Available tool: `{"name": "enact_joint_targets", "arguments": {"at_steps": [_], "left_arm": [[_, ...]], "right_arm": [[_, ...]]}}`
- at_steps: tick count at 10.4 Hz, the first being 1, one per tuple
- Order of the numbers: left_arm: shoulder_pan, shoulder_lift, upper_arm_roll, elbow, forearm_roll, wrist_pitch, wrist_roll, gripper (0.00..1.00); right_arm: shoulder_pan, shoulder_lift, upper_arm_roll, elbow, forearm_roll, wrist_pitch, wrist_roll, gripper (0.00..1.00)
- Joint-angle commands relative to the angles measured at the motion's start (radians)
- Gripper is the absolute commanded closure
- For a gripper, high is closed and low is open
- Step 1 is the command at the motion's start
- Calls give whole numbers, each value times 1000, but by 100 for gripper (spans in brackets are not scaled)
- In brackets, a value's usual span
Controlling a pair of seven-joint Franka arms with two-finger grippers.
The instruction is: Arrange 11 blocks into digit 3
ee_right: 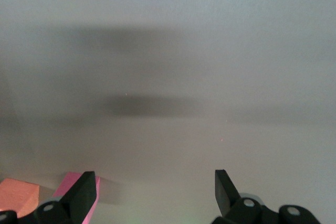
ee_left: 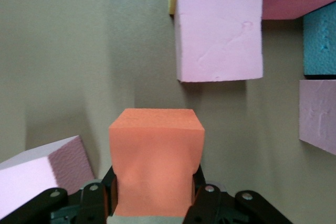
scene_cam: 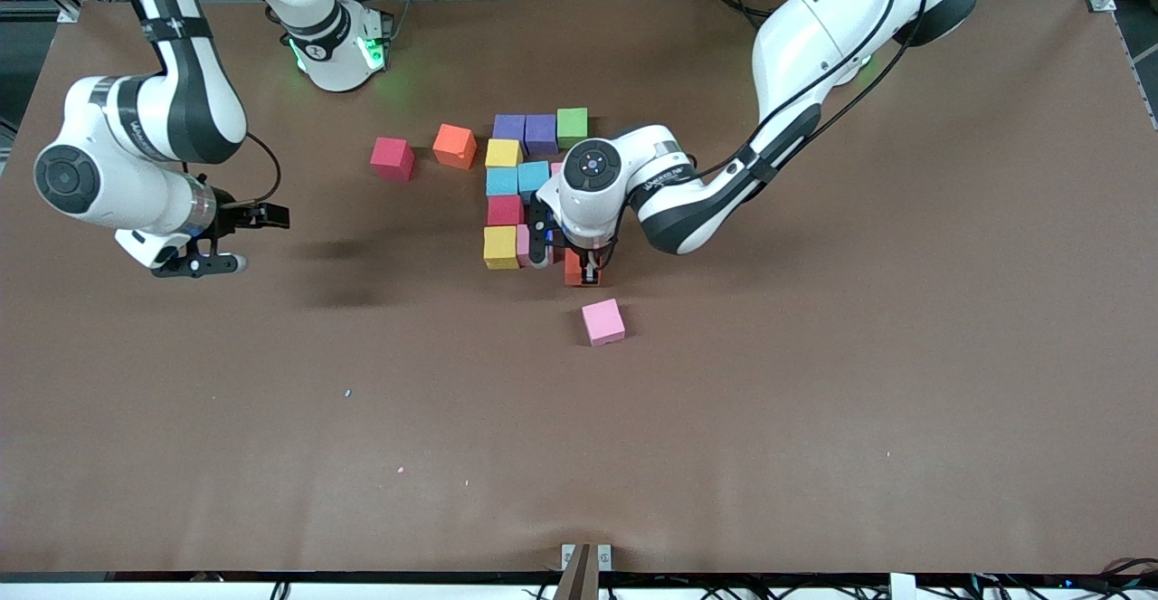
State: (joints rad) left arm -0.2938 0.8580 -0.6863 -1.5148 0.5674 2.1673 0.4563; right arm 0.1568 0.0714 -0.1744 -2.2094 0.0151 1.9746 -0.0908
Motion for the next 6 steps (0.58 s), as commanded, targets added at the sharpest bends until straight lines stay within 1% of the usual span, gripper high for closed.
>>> {"name": "enact_joint_targets", "arguments": {"at_steps": [1, 6], "left_arm": [[-5, -10, -2, -11, 5, -4, 13, 100], [-25, -5, -2, -13, -20, -4, 4, 100]], "right_arm": [[-31, -54, 27, -81, -21, 7, -4, 0], [-49, -131, 29, -76, -21, -86, -3, 0]]}}
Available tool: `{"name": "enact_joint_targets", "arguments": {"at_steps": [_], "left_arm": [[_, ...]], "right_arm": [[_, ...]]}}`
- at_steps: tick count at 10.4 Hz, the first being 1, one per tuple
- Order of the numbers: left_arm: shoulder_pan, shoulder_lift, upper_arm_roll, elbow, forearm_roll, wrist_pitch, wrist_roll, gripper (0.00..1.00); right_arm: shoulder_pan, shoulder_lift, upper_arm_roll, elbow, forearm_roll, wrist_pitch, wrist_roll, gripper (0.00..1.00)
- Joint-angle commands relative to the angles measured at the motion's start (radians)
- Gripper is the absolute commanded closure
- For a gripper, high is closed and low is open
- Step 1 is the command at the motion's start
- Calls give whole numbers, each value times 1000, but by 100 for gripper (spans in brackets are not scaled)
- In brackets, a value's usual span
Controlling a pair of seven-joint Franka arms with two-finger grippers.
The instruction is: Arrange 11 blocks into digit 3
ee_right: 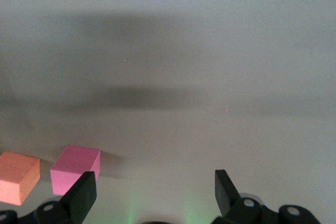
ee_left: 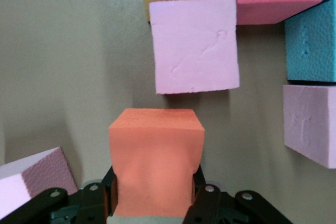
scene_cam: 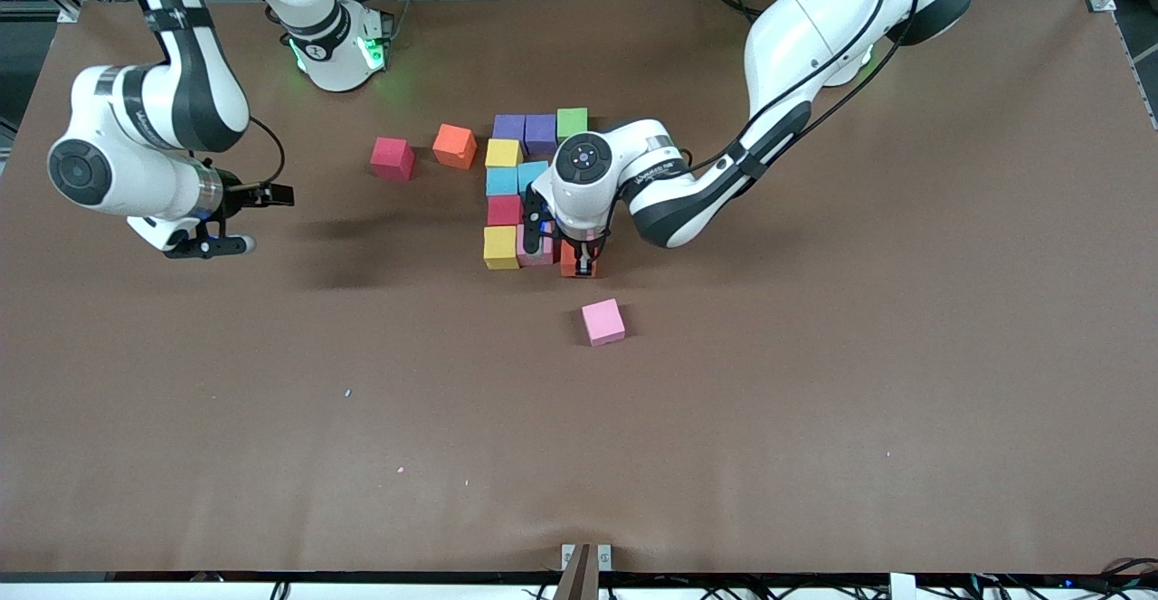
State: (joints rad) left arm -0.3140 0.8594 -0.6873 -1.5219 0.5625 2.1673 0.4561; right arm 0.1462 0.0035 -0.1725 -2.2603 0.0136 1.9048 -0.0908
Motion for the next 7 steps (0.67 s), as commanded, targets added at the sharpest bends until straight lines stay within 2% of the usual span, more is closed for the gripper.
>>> {"name": "enact_joint_targets", "arguments": {"at_steps": [1, 3, 7], "left_arm": [[-14, -7, -1, -4, -16, -4, 3, 100], [-16, 1, -1, -3, -16, -4, 0, 100], [-26, 13, 0, 3, -16, -3, -25, 100]], "right_arm": [[-48, -63, 25, 1, -20, -33, -4, 0], [-51, -53, 24, 106, -21, -130, -3, 0], [-59, -51, 22, 258, -21, -199, -33, 0]]}}
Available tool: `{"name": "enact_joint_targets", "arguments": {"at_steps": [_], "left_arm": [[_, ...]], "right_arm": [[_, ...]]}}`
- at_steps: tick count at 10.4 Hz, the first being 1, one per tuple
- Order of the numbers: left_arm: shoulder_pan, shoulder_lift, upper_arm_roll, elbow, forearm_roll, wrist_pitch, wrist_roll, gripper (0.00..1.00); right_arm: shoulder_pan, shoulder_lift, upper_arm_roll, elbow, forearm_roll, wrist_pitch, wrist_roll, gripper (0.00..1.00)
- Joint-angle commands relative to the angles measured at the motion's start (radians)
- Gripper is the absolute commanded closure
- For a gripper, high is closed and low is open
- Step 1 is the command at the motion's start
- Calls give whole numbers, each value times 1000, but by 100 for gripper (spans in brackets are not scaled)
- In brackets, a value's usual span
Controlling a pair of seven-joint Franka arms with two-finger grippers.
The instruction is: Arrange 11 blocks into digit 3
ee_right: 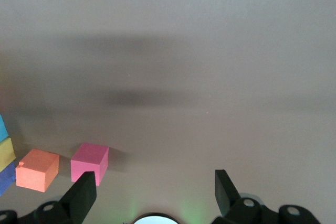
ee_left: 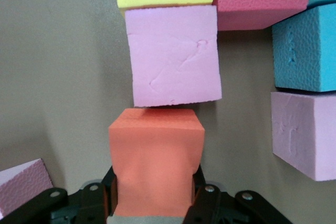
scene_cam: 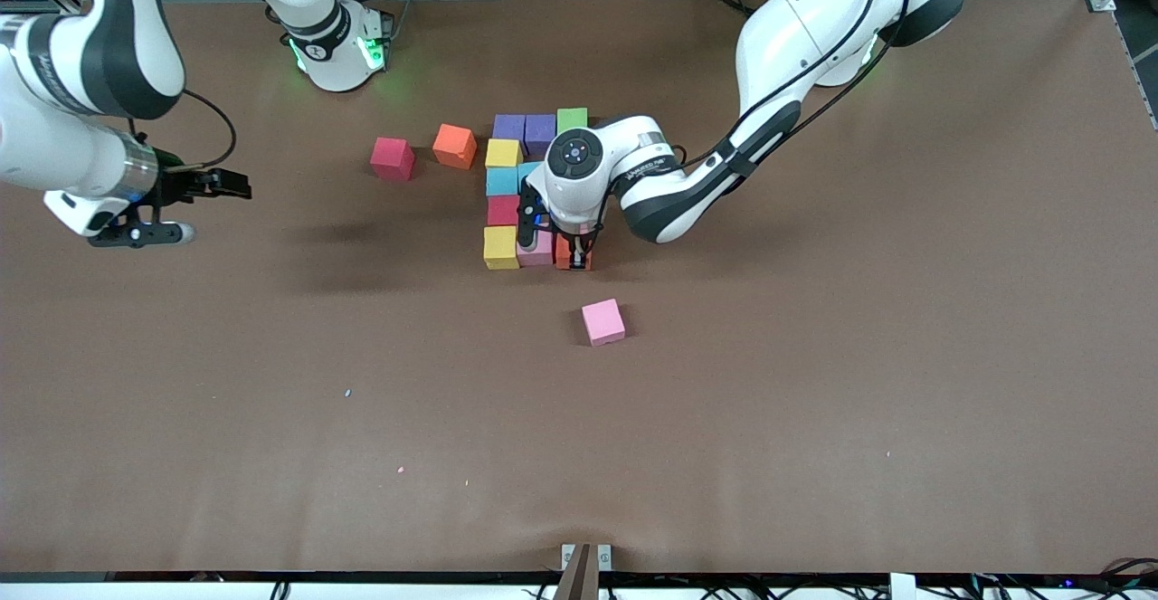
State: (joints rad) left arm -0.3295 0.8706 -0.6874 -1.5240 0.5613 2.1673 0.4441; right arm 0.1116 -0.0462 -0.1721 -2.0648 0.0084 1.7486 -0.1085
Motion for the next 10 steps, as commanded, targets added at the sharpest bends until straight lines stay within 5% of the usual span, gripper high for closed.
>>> {"name": "enact_joint_targets", "arguments": {"at_steps": [1, 4, 10], "left_arm": [[-16, 4, 2, 7, -15, -3, -27, 100], [-23, 10, 5, 10, -15, 3, -30, 100], [-29, 11, 6, 10, -15, 5, -33, 100]], "right_arm": [[-26, -1, 22, 99, -16, -58, -17, 0], [-27, 11, 20, 253, -16, -183, -14, 0], [-21, 19, 22, 385, -4, -221, -14, 0]]}}
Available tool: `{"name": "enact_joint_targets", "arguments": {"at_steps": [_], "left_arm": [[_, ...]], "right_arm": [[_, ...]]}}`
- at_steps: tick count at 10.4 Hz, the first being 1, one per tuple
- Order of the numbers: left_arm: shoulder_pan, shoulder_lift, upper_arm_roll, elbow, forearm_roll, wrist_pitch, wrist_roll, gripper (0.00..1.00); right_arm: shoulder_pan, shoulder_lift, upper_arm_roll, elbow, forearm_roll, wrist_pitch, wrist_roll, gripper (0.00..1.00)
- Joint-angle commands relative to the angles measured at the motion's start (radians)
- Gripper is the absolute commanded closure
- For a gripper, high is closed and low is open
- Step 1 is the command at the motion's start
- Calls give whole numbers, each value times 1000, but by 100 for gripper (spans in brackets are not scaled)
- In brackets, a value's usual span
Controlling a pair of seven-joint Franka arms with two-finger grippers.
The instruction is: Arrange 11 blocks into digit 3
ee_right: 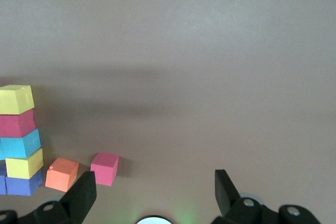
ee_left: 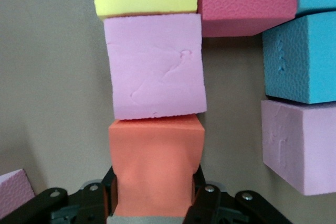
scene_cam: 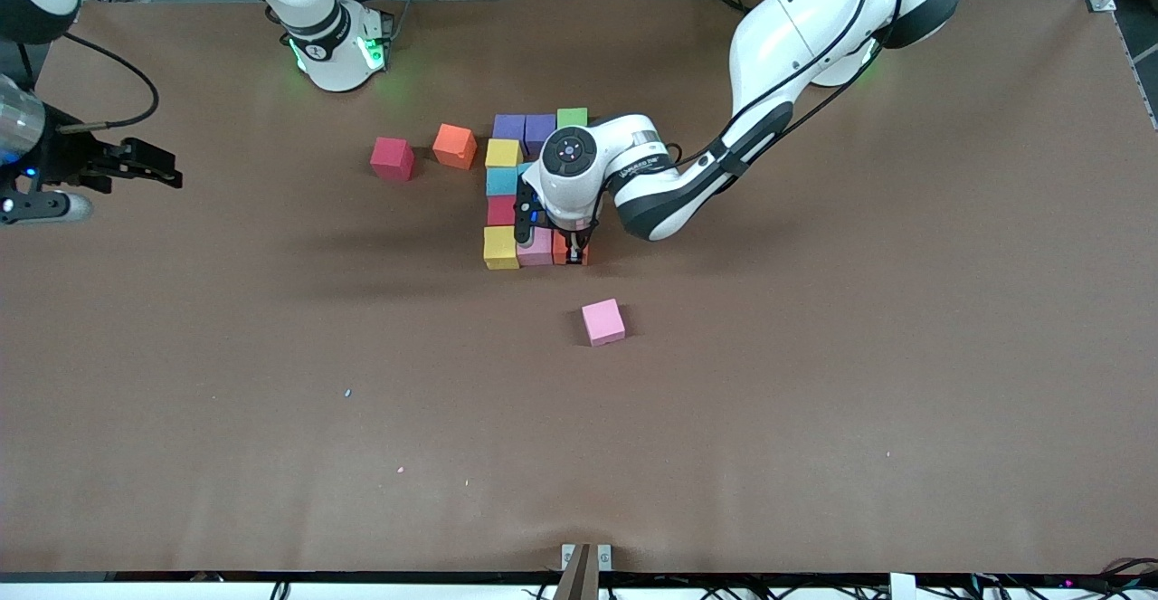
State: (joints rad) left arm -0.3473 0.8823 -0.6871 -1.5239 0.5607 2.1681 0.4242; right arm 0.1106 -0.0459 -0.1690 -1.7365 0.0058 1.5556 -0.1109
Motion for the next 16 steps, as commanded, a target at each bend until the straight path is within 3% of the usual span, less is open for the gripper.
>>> {"name": "enact_joint_targets", "arguments": {"at_steps": [1, 7, 16], "left_arm": [[-13, 0, 6, 10, -15, 4, -13, 100], [-13, 6, 11, 10, -13, 4, -15, 100], [-35, 10, 43, 10, -1, 6, -44, 84]], "right_arm": [[-19, 30, 19, 60, 2, -26, -15, 0], [-29, 83, 16, 221, -9, -38, -58, 0], [-26, 81, 14, 261, -12, -75, -53, 0]]}}
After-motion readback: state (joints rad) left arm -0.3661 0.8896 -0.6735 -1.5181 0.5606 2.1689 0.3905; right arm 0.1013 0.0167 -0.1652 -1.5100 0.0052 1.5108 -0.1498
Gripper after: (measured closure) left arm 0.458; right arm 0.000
